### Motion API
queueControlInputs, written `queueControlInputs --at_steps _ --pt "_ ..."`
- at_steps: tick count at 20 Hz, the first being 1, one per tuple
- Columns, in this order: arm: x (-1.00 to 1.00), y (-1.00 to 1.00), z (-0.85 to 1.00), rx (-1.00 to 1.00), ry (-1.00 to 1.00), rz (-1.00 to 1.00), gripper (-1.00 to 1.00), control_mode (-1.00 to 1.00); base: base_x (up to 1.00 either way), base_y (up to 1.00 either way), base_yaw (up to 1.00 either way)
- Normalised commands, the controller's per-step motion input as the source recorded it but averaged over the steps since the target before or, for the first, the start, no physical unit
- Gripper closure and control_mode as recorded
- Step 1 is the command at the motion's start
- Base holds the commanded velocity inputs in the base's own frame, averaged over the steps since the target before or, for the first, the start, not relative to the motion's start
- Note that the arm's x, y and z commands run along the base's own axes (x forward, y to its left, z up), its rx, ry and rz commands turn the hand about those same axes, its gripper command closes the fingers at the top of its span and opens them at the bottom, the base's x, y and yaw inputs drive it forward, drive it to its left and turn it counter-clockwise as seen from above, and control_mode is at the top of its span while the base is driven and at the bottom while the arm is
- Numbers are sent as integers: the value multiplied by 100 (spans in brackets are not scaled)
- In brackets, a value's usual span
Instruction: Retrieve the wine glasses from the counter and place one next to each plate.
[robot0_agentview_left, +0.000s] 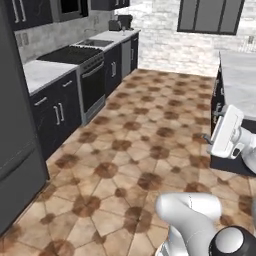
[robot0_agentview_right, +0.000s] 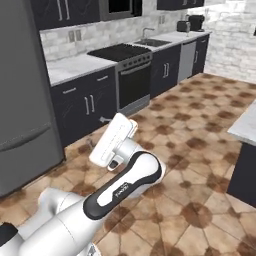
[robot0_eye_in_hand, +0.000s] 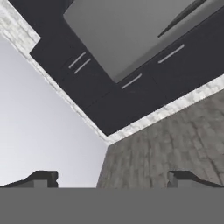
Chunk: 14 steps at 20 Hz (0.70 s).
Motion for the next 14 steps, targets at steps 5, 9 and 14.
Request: queueControlInputs --at_steps 5,9,14 --pt "0 0 0 0 0 0 -100 100 100 83 -39" --pt "0 0 0 0 0 0 -100 100 100 86 -39" --pt "0 0 0 0 0 0 -100 100 100 62 -30"
